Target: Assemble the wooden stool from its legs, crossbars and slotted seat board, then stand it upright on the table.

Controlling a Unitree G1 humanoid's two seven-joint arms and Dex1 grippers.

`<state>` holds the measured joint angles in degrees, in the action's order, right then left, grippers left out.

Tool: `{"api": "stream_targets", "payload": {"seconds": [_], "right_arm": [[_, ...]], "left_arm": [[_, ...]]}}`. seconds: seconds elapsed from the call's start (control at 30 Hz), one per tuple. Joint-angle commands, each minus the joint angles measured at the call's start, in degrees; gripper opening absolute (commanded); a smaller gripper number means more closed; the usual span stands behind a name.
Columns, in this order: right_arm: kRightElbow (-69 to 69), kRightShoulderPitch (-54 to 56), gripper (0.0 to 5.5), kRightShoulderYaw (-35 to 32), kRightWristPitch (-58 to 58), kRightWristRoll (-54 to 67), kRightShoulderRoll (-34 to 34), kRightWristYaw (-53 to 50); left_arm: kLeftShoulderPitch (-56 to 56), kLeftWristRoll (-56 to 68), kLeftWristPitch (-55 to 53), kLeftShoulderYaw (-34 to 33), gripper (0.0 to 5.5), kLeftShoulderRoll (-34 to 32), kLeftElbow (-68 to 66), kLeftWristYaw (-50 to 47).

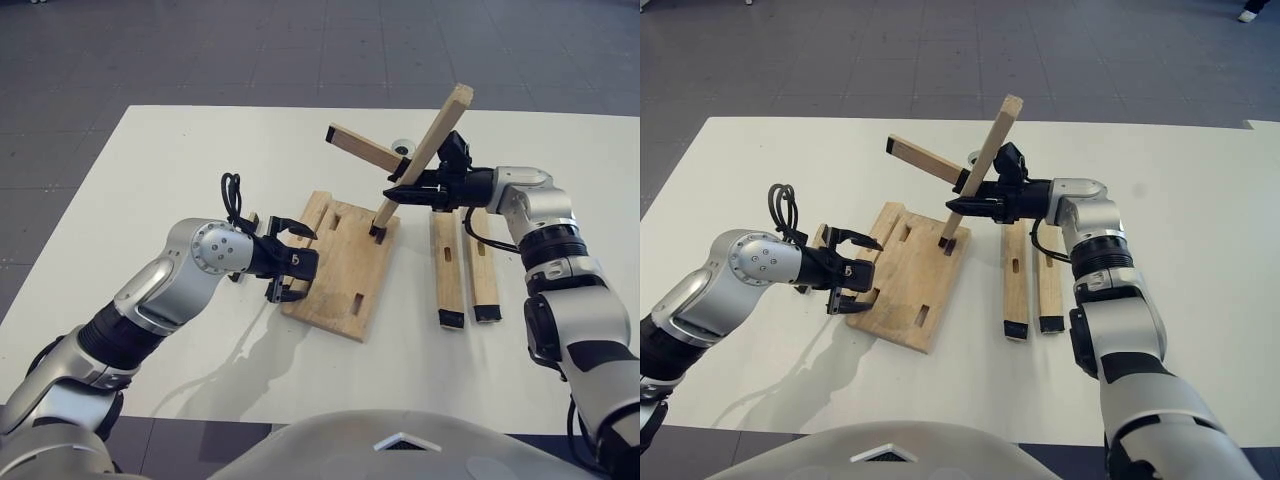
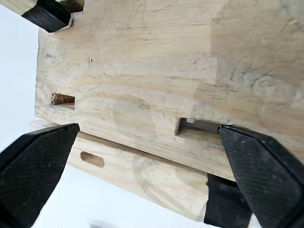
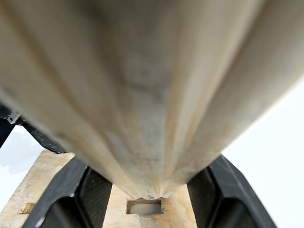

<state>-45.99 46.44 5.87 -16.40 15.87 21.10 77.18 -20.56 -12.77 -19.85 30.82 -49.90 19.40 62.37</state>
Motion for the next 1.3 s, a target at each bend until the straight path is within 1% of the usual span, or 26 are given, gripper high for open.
{"api": "stream_targets", "payload": {"seconds": [0.03,0.33,0.63,0.9,0.97,1.1,1.2,1.3], "right_arm": [[4.86,-0.4,2.07,0.11,-2.28,-0.01,0.8,0.55],[9.6,-3.4,2.07,-0.46,-4.54,0.13,1.83,-0.22],[9.78,-4.01,2.07,-0.52,-4.55,-0.14,2.86,-0.49],[10.48,-7.85,2.07,1.03,-2.88,-1.43,2.67,-0.63],[9.51,-9.75,2.07,2.74,0.68,-3.71,2.19,-1.75],[5.13,-12.84,2.07,6.41,11.86,-8.96,1.9,-6.17],[4.32,-14.93,2.07,8.31,14.76,-9.53,1.79,-6.59],[3.4,-15.55,2.07,8.93,14.66,-8.88,1.75,-5.96]], "left_arm": [[1.79,-1.31,-0.8,0.42,5.5,0.02,-0.96,0.91],[2.11,-1.33,-0.82,0.01,5.5,-0.28,-0.71,1.06],[3.71,-1.52,-1.46,-0.8,5.5,-0.43,0.86,0.69],[5.81,-2.32,-2.43,-1.77,5.5,-0.4,3.35,0.34],[6.14,-2.48,-2.62,-1.89,5.5,-0.16,3.96,0.3],[6.35,-2.29,-2.96,-1.98,5.5,0.48,4.64,0.3],[6.59,-2.24,-3.23,-2.1,5.5,0.76,5.05,0.34],[6.67,-2.4,-3.49,-2.0,5.5,1.01,5.31,0.39]]}}
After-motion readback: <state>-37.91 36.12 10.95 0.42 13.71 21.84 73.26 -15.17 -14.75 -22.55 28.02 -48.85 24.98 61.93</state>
